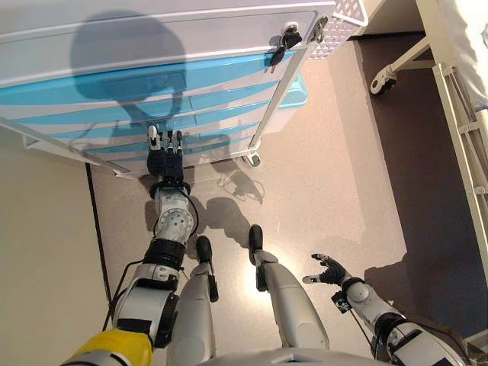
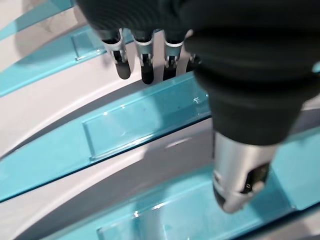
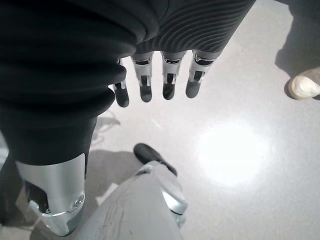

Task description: Open the drawer and pick up the medicine

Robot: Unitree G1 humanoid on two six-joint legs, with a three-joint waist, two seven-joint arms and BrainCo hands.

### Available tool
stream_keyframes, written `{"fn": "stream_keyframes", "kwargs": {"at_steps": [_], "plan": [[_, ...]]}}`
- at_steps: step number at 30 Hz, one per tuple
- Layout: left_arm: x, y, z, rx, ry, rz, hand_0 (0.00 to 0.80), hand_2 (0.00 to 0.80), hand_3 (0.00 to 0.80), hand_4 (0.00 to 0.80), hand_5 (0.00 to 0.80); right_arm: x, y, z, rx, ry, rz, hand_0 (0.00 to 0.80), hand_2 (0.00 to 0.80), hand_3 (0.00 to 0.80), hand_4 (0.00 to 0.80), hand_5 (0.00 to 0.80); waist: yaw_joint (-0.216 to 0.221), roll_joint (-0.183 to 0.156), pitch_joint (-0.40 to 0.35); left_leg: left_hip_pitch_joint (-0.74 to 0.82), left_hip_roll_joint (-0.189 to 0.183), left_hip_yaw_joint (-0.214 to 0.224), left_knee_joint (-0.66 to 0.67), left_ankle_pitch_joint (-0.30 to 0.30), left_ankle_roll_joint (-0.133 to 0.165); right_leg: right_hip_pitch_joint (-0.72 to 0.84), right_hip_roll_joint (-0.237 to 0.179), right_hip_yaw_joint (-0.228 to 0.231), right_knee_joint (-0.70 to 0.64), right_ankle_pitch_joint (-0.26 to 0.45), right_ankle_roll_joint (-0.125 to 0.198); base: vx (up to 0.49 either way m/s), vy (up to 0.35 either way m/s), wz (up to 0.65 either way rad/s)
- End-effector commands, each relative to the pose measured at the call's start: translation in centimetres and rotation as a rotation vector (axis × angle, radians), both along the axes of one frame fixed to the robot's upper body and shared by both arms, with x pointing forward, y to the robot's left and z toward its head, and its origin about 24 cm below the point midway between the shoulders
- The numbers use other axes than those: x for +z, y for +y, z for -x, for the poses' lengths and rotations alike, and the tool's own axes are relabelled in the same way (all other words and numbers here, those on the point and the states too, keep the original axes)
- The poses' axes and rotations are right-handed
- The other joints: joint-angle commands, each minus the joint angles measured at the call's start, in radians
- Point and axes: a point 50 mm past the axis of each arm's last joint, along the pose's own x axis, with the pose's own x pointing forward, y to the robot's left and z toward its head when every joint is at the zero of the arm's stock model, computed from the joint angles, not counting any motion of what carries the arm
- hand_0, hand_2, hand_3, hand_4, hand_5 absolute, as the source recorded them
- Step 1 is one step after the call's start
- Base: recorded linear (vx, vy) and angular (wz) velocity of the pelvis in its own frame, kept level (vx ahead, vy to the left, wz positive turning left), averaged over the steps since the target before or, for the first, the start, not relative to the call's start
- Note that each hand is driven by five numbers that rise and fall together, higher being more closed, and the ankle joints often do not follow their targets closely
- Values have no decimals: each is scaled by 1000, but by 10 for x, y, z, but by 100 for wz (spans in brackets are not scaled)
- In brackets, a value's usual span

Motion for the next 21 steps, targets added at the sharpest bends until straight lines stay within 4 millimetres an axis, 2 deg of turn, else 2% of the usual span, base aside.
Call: {"fn": "stream_keyframes", "kwargs": {"at_steps": [1,7,8,9,10,11,12,13,14,15,17,18,19,20,21], "plan": [[111,30,-1,127,-442,-178,0,0,0,0,0,-3,-14,12,11,25,48,0,0,0,0,0,10,15,-55,-37,-60,-24,53,-60,42,-17,-13,-17,54,21,70,0,0,0],[115,37,-1,148,-445,-182,0,0,0,0,0,-4,-16,14,21,37,54,0,0,0,0,0,8,11,-58,-37,-54,-23,55,-63,41,-14,-11,-17,48,23,69,0,0,0],[116,36,-2,146,-448,-181,97,97,97,97,97,-4,-16,14,24,38,55,0,0,0,0,0,7,10,-58,-36,-54,-22,52,-62,41,-14,-10,-17,47,23,69,0,0,0],[117,35,-2,141,-452,-179,449,449,449,449,449,-4,-15,13,29,35,55,0,0,0,0,0,6,9,-57,-35,-54,-22,50,-61,41,-12,-10,-17,46,24,69,0,0,0],[117,35,-2,140,-453,-184,593,593,593,593,593,-4,-15,14,31,38,56,0,0,0,0,0,7,8,-57,-33,-54,-22,48,-60,40,-11,-9,-16,45,24,69,86,32,0],[117,32,-2,129,-457,-185,800,800,800,800,800,-5,-15,15,33,46,57,0,0,0,0,0,9,11,-62,-19,-52,-36,47,-87,34,0,-4,-9,49,0,77,0,0,0],[118,31,-2,127,-458,-186,800,800,800,800,800,-4,-15,14,36,42,59,0,0,0,0,0,7,5,-54,-30,-52,-22,50,-62,40,-6,-9,-15,46,23,70,94,18,0],[118,31,-3,127,-458,-186,800,800,800,800,800,-5,-15,14,36,43,58,0,0,0,0,0,9,10,-61,-18,-51,-37,48,-88,35,2,-3,-8,50,0,77,0,0,0],[119,30,-3,120,-460,-193,800,800,800,800,800,-5,-15,14,38,45,59,0,0,0,0,0,9,9,-61,-19,-51,-36,49,-89,35,2,-3,-7,50,-1,76,-8,2,-4],[121,28,-3,114,-468,-196,800,800,800,800,800,-4,-15,14,39,43,60,0,0,0,0,0,7,4,-54,-30,-52,-21,52,-63,40,-6,-8,-13,47,21,69,-111,-12,-6],[126,25,-4,107,-483,-200,800,800,800,800,800,-4,-16,14,40,46,61,0,0,0,0,0,5,4,-55,-29,-52,-21,53,-64,41,-5,-7,-12,47,21,69,-2,3,-6],[127,24,-4,104,-487,-201,800,800,800,800,800,-4,-16,14,40,47,61,0,0,0,0,0,7,9,-63,-17,-52,-37,49,-90,36,3,0,-5,51,-3,75,106,23,-6],[129,23,-4,103,-493,-200,800,800,800,800,800,-5,-16,15,40,51,62,0,0,0,0,0,6,9,-64,-16,-52,-37,49,-90,36,4,0,-5,51,-4,75,4,10,-8],[130,21,-4,100,-497,-198,800,800,800,800,800,-5,-17,15,38,52,64,0,0,0,0,0,4,5,-57,-28,-53,-23,51,-64,41,-3,-5,-13,47,19,68,7,5,-6],[132,20,-4,96,-502,-200,800,800,800,800,800,-5,-17,15,37,53,64,0,0,0,0,0,5,11,-64,-15,-53,-38,48,-89,36,6,1,-6,50,-4,75,3,1,-3]]}}
